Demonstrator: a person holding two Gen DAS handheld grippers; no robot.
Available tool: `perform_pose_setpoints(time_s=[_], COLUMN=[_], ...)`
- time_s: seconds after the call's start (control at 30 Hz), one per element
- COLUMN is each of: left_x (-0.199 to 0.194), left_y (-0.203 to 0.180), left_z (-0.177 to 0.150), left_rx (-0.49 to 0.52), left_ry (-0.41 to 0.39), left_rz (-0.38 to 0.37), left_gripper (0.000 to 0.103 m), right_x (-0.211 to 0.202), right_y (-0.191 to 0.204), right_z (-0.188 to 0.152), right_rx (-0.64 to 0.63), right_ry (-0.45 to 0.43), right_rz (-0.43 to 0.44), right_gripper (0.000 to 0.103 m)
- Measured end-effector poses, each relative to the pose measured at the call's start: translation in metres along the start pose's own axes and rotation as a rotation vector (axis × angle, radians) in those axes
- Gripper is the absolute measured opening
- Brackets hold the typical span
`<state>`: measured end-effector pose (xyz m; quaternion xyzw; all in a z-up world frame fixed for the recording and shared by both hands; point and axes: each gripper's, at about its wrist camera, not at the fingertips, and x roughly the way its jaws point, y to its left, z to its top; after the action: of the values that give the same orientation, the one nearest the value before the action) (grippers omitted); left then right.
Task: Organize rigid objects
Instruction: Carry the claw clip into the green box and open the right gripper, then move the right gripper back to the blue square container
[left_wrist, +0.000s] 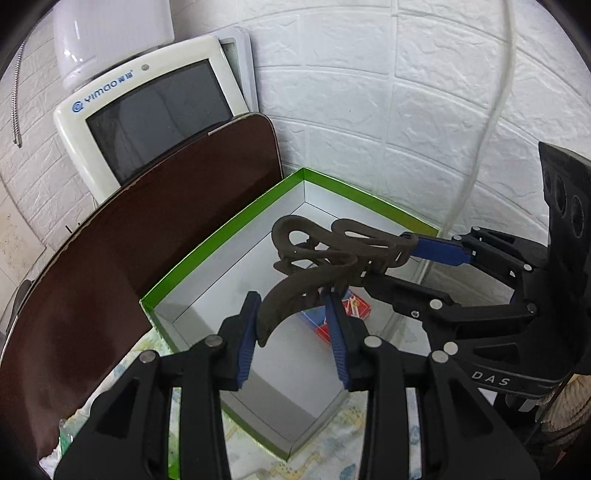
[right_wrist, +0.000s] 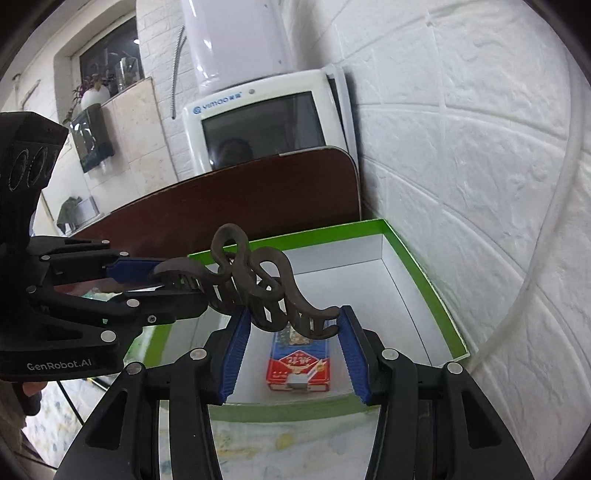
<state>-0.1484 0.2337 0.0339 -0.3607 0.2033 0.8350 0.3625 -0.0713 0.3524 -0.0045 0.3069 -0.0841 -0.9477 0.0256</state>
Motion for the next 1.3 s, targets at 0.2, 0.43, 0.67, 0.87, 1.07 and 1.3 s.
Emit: perform_pose_setpoints(time_s=[0.2, 0.43, 0.67, 0.87, 1.07, 1.3], left_x=[0.038, 0.067, 0.086, 0.092, 0.057, -0.018], left_y=[-0.001, 0.001, 0.005, 0.007, 0.009, 0.041], left_z=[0.022, 0.035, 0.034, 0.017, 0.005, -0.013], left_rx=[0.055, 0.073, 0.064, 0.023, 0.04, 0.001], left_ry=[0.047, 0.083, 0.16, 0.236, 0.208, 0.134], left_rz=[0.009, 0.009, 0.013, 0.028, 0.073, 0.17], left_gripper=[0.034, 0.034, 0.032, 0.035, 0.041, 0.05], right_x=[0.033, 0.059, 0.076, 0.076, 0.057, 0.026], right_y=[-0.026, -0.043, -0.049, -0.047, -0.042, -0.019], right_z=[0.006, 0.012, 0.01, 0.002, 0.0, 0.006], right_rx=[0.037, 0.056, 0.05, 0.04, 0.033, 0.011], right_ry=[0.035, 0.074, 0.123, 0.15, 0.13, 0.088], right_rz=[-0.034, -0.069, -0.088, -0.116, -0.129, -0.094], right_gripper=[0.05, 0.05, 0.05, 0.05, 0.05, 0.05])
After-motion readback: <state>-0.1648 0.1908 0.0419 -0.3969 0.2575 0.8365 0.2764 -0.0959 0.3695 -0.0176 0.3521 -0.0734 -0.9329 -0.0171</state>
